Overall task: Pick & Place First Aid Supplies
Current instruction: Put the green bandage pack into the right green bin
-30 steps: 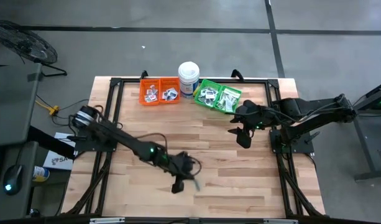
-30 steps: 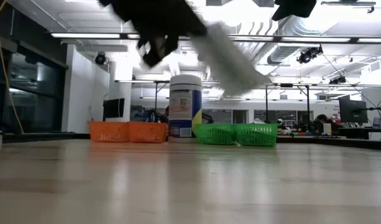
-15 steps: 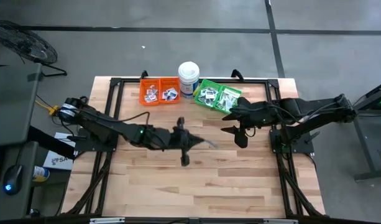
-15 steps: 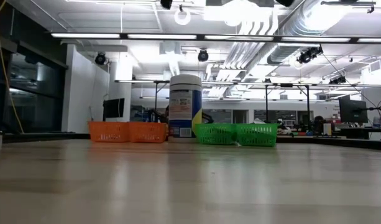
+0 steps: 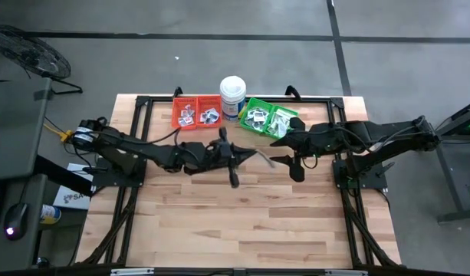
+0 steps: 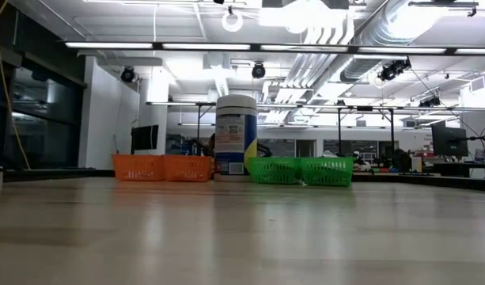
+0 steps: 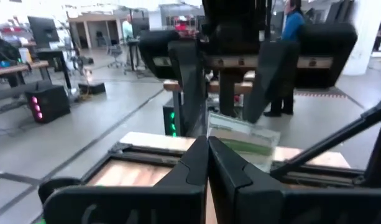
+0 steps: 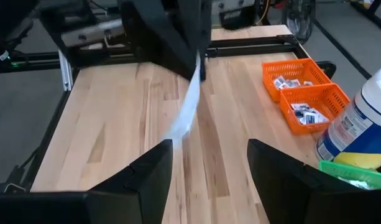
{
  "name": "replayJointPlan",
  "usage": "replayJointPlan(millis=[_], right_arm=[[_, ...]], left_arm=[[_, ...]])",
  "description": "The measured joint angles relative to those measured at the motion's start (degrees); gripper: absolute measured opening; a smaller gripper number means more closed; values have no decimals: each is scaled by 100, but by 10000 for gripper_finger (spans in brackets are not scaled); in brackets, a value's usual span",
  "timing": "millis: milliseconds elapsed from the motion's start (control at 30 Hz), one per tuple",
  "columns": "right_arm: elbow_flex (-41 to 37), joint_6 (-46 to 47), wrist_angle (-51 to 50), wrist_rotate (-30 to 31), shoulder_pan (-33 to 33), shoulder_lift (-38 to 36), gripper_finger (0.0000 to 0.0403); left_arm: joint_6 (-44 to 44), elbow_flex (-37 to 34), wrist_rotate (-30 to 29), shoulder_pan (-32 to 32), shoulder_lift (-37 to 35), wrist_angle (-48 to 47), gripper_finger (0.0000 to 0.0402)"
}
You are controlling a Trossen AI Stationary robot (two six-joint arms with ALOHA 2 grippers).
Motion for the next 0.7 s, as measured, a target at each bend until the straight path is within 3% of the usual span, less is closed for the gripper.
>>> replayJointPlan(millis=[700], right_arm=[[1,244,-155,-417,-11,-274,201]], left_arm=[[244,0,-526,-2,1,-158,0]])
